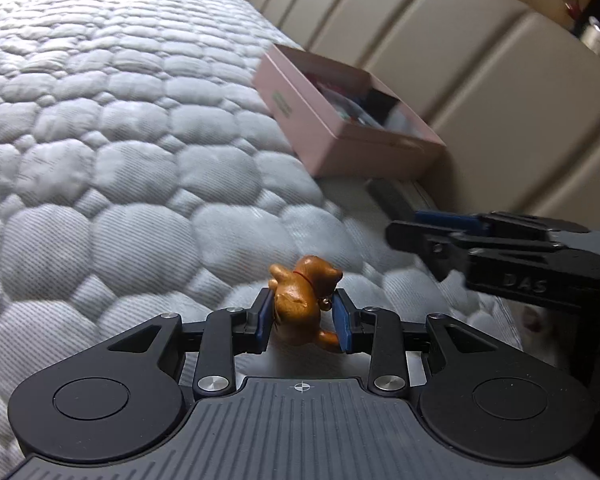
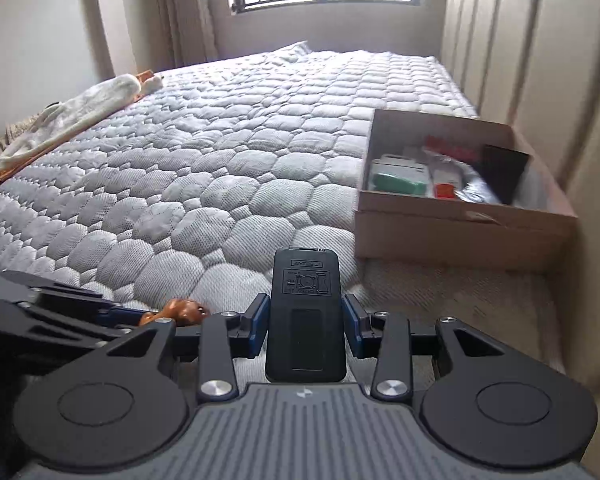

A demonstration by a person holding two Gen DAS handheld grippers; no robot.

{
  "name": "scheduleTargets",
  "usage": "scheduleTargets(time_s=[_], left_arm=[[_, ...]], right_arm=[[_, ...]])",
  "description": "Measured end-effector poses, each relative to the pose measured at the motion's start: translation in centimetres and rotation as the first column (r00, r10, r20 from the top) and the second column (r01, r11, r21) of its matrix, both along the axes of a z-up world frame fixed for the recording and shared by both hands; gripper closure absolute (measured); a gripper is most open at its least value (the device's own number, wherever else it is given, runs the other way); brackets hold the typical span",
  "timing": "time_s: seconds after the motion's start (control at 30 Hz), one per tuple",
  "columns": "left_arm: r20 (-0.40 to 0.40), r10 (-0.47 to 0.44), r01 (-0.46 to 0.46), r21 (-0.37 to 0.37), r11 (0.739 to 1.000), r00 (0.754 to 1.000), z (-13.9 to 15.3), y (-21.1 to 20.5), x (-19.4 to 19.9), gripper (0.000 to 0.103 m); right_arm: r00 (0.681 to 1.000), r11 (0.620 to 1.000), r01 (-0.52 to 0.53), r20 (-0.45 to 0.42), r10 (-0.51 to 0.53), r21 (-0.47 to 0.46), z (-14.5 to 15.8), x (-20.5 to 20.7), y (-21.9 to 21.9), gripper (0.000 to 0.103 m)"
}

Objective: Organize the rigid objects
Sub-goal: 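Grasp the black remote with the right tool while the left holds the figure, then lower the brown figure into the pink box and open the left tool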

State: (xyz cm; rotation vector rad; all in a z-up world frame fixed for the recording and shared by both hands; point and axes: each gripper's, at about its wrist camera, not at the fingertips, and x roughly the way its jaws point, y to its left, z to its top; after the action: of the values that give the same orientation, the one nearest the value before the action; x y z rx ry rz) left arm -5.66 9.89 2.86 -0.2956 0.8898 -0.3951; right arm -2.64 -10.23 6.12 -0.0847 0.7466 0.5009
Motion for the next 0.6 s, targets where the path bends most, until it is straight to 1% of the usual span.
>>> scheduleTargets(time_s=[0.1,0.2,0.23,0.3,0.37,0.43,0.53,0.6], left_arm=[[-0.01,-0.047,0.047,0.013,0.999,0.999,0.0,-1.7,-0.6,0.068],[-0.018,-0.087,0.087,0.018,0.996,0.996,0.2,-3.6,-0.6,0.068],[-0.017,-0.094,0.094,0.016,0.995,0.995,0.4,-4.2,-0.4,0.068],[-0.006,-0.095,0.095,0.013,0.995,0.995,1.2,-5.1,0.4,0.068],[0.028,-0.096,0.095,0.017,0.995,0.995,2.4,-6.0,1.9,0.068],[0.06,-0.093,0.092,0.023,0.995,0.994,3.8,-6.9,3.8,0.068],[0.097,-0.088,0.087,0.019,0.996,0.991,5.7,-8.5,7.5,0.068],[0.112,-0.069,0.069,0.012,0.998,0.991,6.8,-9.6,10.4,0.068]], right_arm=[[0.999,0.999,0.047,0.018,-0.047,-0.005,0.4,-1.9,-1.8,0.064],[0.993,0.993,0.109,0.056,-0.107,-0.037,0.4,-3.8,-3.5,0.064],[0.99,0.991,0.128,0.065,-0.125,-0.045,0.3,-4.3,-4.0,0.064],[0.986,0.987,0.155,0.066,-0.153,-0.033,0.1,-5.2,-5.3,0.064],[0.984,0.985,0.17,0.063,-0.168,-0.018,-0.2,-6.0,-6.5,0.064],[0.981,0.983,0.181,0.079,-0.178,-0.022,-0.5,-6.6,-7.1,0.064],[0.977,0.98,0.197,0.082,-0.196,-0.005,-0.9,-7.0,-8.0,0.065],[0.975,0.979,0.205,0.088,-0.205,0.007,-1.0,-7.1,-8.4,0.065]])
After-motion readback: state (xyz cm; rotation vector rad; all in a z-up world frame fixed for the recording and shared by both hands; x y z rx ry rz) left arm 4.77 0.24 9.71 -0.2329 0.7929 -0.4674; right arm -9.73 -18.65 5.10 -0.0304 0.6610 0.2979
